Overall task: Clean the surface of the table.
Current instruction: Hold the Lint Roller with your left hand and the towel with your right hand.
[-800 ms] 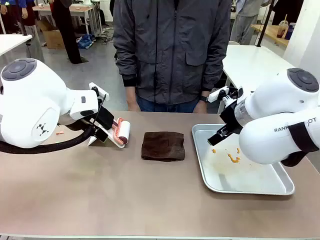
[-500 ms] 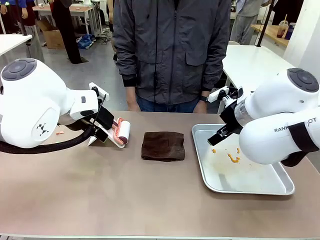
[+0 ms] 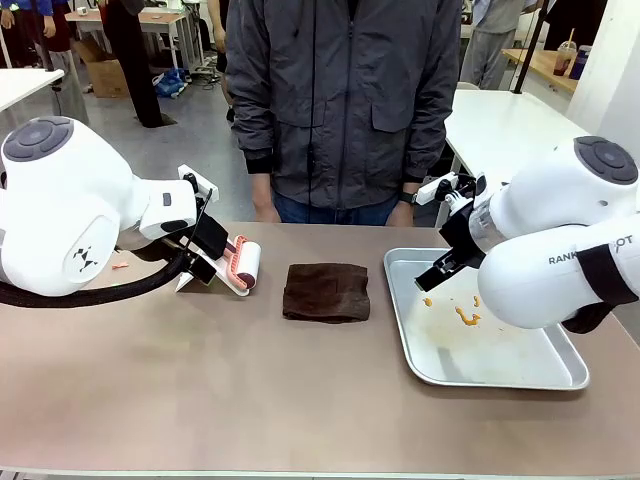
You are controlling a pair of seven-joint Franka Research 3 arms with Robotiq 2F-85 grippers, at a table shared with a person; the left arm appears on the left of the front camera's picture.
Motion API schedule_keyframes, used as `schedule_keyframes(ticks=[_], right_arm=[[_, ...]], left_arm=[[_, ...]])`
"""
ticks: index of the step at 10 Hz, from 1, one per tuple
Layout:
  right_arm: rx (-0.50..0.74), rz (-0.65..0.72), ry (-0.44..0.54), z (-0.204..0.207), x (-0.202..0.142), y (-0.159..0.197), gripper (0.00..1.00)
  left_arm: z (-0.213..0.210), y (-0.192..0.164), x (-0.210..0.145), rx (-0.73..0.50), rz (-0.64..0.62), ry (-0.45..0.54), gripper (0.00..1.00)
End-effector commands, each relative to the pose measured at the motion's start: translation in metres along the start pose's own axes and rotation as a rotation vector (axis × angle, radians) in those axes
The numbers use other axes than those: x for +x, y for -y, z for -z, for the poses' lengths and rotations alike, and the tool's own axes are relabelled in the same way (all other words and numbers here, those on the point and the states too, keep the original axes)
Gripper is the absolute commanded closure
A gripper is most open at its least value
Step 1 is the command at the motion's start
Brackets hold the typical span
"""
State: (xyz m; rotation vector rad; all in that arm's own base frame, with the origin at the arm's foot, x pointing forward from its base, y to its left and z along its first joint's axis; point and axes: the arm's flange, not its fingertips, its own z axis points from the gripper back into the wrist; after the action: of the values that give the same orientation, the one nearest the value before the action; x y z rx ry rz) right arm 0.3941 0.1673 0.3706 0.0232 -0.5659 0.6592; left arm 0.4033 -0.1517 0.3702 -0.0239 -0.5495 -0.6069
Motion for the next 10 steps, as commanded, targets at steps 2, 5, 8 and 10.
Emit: schedule_keyframes(ticks=[2, 5, 8, 10], right_arm=[[0.000, 0.001, 0.000, 0.0000, 0.0000, 0.0001, 0.00], [0.000, 0.001, 0.000, 0.0000, 0.0000, 0.0001, 0.00], [0.000, 0.001, 0.000, 0.0000, 0.0000, 0.0001, 0.00], [0.009, 0.027, -0.041, -0.0022, -0.0016, 0.0025, 0.00]], left_arm=[[0.0000, -0.0001, 0.0000, 0.000, 0.000, 0.000, 0.00], [0.0000, -0.0001, 0.0000, 0.000, 0.000, 0.000, 0.00], [0.0000, -0.0001, 0.0000, 0.000, 0.000, 0.000, 0.00], [-0.0040, -0.0022, -0.0021, -0.047, -0.034, -0.035, 0.00]])
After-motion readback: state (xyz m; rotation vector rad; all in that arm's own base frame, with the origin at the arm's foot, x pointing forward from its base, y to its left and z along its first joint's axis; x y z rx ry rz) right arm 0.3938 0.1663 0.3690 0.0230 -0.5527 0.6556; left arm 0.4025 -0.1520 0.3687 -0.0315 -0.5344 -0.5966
